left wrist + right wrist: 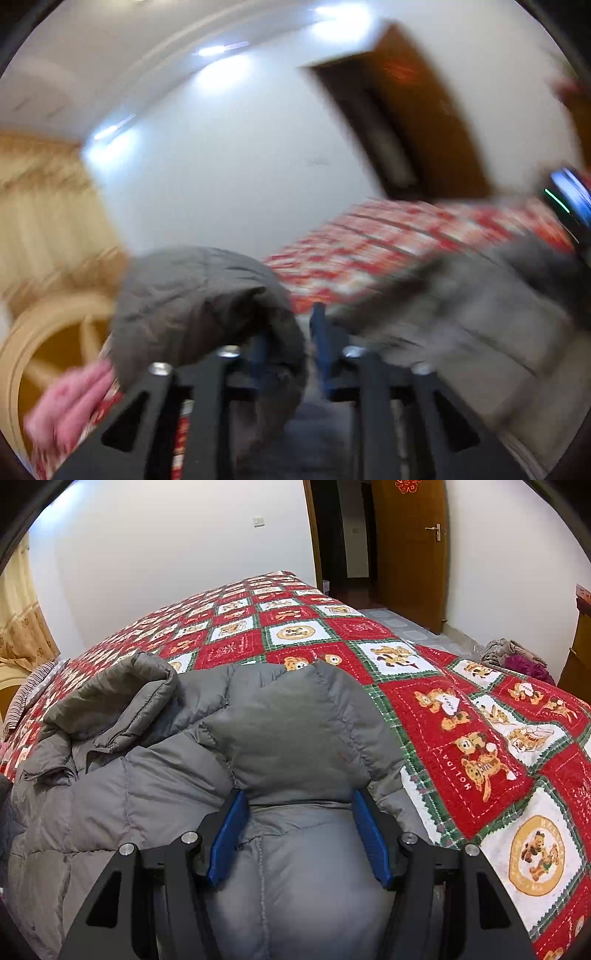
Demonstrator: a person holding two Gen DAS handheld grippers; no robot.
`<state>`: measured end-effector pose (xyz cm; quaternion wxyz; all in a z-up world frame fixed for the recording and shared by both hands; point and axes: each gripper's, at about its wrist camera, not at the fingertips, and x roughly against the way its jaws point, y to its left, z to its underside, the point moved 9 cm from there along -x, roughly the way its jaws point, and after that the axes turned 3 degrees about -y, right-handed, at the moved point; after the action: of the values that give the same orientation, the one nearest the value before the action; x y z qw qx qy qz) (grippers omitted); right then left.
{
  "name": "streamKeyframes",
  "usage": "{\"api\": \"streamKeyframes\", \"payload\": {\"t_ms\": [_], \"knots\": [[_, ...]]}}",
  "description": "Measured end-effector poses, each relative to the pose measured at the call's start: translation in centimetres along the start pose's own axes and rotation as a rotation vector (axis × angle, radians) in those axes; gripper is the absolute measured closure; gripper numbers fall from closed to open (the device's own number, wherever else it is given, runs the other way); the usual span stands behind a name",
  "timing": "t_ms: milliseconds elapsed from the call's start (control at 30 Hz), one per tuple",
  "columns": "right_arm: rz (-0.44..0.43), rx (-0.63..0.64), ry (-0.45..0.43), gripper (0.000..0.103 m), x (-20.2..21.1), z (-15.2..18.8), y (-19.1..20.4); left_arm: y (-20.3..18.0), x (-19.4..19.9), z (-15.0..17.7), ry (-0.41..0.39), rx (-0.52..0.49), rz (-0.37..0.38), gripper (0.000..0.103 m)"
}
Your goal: Fold large clothes
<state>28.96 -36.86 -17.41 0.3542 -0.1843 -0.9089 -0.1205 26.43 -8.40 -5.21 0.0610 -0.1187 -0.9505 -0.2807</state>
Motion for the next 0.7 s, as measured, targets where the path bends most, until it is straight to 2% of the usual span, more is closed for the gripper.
{"api": "streamKeyframes", "payload": {"t_ms": [67,100,133,233,367,500,600,700], "knots": [[-0.002,-0.002,0.0,0.042,0.0,0.0,0.0,-4.5,0.4,1.2,0.011,-0.099,0.066,0.021],[-0.003,-0.002,0.0,0.041,0.0,0.0,0.0,-6.3,0.5,1.9,0.018,-0.15,0.085,0.006],[-0.005,-0.003,0.0,0.041,-0.1,0.0,0.0,-8.4,0.6,3.2,0.026,-0.218,0.098,0.002],[-0.01,-0.007,0.0,0.041,-0.1,0.0,0.0,-10.6,0.7,4.7,0.04,-0.314,0.087,0.002],[-0.007,-0.003,0.0,0.04,-0.1,0.0,0.0,-9.9,1.3,4.2,0.049,-0.316,0.137,0.001],[-0.01,-0.006,0.0,0.04,-0.1,0.0,0.1,-9.1,4.5,4.3,0.007,-0.349,0.171,0.001],[-0.009,-0.005,0.0,0.04,-0.1,0.0,0.0,-7.3,6.8,4.8,0.023,-0.273,0.241,0.001],[-0.01,-0.006,0.0,0.04,-0.1,0.0,0.0,-4.3,8.8,4.4,0.039,-0.114,0.308,0.0]]}}
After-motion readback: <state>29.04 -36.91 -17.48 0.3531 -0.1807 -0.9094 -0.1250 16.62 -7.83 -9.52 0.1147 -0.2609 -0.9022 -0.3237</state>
